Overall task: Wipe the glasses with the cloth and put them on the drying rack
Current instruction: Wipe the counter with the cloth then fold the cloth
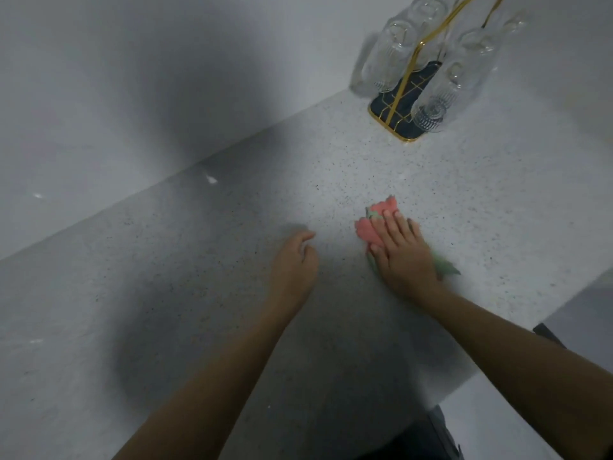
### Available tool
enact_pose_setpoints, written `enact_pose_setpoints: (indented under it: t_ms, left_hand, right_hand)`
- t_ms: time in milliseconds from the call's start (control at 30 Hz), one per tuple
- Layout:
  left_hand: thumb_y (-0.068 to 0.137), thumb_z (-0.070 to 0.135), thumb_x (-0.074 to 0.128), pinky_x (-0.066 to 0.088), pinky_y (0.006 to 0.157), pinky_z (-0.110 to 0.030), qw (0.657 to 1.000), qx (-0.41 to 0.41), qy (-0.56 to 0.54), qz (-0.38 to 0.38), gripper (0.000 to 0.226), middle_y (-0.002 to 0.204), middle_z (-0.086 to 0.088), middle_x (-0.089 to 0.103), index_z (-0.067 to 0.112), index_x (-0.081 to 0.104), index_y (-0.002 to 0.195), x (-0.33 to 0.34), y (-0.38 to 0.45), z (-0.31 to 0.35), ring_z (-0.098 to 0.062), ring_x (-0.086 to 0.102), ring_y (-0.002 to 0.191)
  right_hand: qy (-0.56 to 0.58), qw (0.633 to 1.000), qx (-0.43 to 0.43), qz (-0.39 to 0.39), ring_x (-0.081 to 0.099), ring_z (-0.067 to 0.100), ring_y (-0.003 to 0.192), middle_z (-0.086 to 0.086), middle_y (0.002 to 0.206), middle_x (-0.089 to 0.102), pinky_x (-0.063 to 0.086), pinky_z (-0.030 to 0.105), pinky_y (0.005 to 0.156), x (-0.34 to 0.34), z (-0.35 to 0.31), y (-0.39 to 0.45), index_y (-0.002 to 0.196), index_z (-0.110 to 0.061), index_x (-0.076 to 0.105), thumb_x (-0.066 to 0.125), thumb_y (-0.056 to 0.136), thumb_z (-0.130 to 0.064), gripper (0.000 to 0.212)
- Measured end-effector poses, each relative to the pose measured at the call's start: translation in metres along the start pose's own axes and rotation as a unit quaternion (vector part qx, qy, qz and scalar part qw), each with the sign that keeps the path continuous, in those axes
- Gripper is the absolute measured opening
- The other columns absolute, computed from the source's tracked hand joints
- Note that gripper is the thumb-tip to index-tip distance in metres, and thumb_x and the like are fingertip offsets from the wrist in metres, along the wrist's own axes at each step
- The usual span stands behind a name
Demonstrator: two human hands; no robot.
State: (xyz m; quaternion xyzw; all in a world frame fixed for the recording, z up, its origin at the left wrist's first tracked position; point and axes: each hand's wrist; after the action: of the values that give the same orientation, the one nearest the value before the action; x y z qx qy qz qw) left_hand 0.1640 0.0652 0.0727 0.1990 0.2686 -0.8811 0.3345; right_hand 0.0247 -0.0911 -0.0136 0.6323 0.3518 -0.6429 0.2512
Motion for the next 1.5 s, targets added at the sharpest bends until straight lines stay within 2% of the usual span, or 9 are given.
enact_pose_setpoints:
  t_ms: [233,467,700,933,1067,1200,1367,1433,1500]
  left_hand:
    - [0.102,0.011,0.04,0.032,0.108,-0.026,0.997,0.025,-0.003,-0.072,0.038,0.143,-0.004,0.053,0.011,0.052,0.138,0.036,-0.006,0.022,-0.019,0.047,0.133]
    - [0.101,0.013,0.041,0.034,0.11,-0.032,0.994,0.015,0.003,-0.104,0.039,0.145,-0.004,0.051,0.014,0.051,0.139,0.09,0.009,0.055,-0.018,0.045,0.134]
    - [0.101,0.014,0.042,0.034,0.104,-0.027,0.997,-0.005,-0.004,-0.081,0.037,0.141,-0.004,0.053,0.014,0.054,0.137,0.161,0.045,0.102,-0.02,0.048,0.131]
    - [0.101,0.015,0.043,0.04,0.106,-0.032,0.998,-0.028,-0.007,-0.049,0.035,0.139,-0.003,0.056,0.016,0.055,0.134,0.221,0.074,0.155,-0.018,0.052,0.125]
    - [0.103,0.017,0.042,0.039,0.091,-0.021,0.998,0.02,-0.001,-0.058,0.033,0.131,-0.002,0.06,0.017,0.057,0.133,0.232,0.081,0.178,-0.014,0.056,0.114]
    - [0.101,0.017,0.049,0.035,0.108,-0.026,0.99,0.066,0.014,-0.124,0.04,0.144,-0.001,0.051,0.021,0.048,0.141,0.233,0.088,0.188,-0.012,0.048,0.126]
    - [0.099,0.031,0.054,0.031,0.107,-0.028,0.968,-0.044,-0.099,-0.225,0.058,0.153,-0.001,0.038,0.022,0.031,0.151,0.223,0.089,0.205,-0.017,0.037,0.14]
    - [0.098,0.029,0.056,0.037,0.106,-0.03,0.963,-0.05,-0.109,-0.24,0.054,0.143,-0.003,0.049,0.019,0.037,0.147,0.218,0.088,0.215,-0.019,0.047,0.131]
    - [0.095,0.029,0.059,0.043,0.104,-0.032,0.963,-0.048,-0.107,-0.244,0.046,0.13,-0.006,0.058,0.013,0.05,0.137,0.213,0.089,0.227,-0.021,0.056,0.12]
  right_hand:
    - [0.043,0.979,-0.193,-0.043,0.02,0.022,0.142,0.002,0.151,0.028,0.018,0.042,0.11,0.023,-0.026,-0.105,0.147,-0.031,0.013,0.018,0.095,-0.056,0.058]
    - [0.046,0.998,-0.038,-0.022,0.024,0.027,0.14,0.009,0.149,0.032,0.014,0.045,0.114,0.003,0.081,-0.051,0.144,-0.02,0.029,0.016,0.095,-0.054,0.061]
    - [0.05,0.999,0.014,-0.01,0.021,0.025,0.142,0.006,0.152,0.026,0.015,0.046,0.116,-0.013,0.167,0.02,0.146,-0.019,0.02,0.014,0.094,-0.053,0.062]
    - [0.061,0.996,-0.043,-0.046,0.01,0.022,0.145,0.004,0.155,0.019,0.008,0.044,0.118,-0.026,0.236,0.078,0.147,-0.025,0.018,0.0,0.092,-0.056,0.065]
    - [0.194,0.976,-0.05,-0.081,0.017,0.021,0.144,0.001,0.152,0.028,0.003,0.041,0.118,-0.045,0.245,0.086,0.14,-0.023,0.038,0.018,0.089,-0.047,0.06]
    - [0.449,0.888,0.02,-0.093,0.058,0.023,0.103,0.002,0.112,0.065,0.042,0.034,0.09,-0.083,0.246,0.082,0.102,-0.017,0.07,0.039,0.091,-0.026,0.034]
    - [0.718,0.618,0.235,-0.219,0.063,0.024,0.088,0.011,0.098,0.068,0.051,0.032,0.073,-0.13,0.264,0.069,0.094,-0.012,0.067,0.042,0.096,-0.016,0.025]
    - [0.764,0.545,0.258,-0.23,0.064,0.027,0.082,0.013,0.09,0.07,0.052,0.037,0.073,-0.141,0.271,0.066,0.097,-0.007,0.064,0.045,0.094,-0.017,0.023]
    - [0.788,0.51,0.261,-0.225,0.064,0.03,0.084,0.016,0.094,0.07,0.053,0.039,0.075,-0.15,0.274,0.066,0.105,-0.003,0.062,0.046,0.094,-0.02,0.026]
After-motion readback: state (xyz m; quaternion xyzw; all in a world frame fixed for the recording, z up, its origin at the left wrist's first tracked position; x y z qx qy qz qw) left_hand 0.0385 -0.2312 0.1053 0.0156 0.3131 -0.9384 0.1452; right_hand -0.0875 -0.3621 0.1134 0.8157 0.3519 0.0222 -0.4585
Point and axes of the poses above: each hand's wrist, its own y-axis towards the middle knuckle, its own x-axis out of the palm, z = x × y
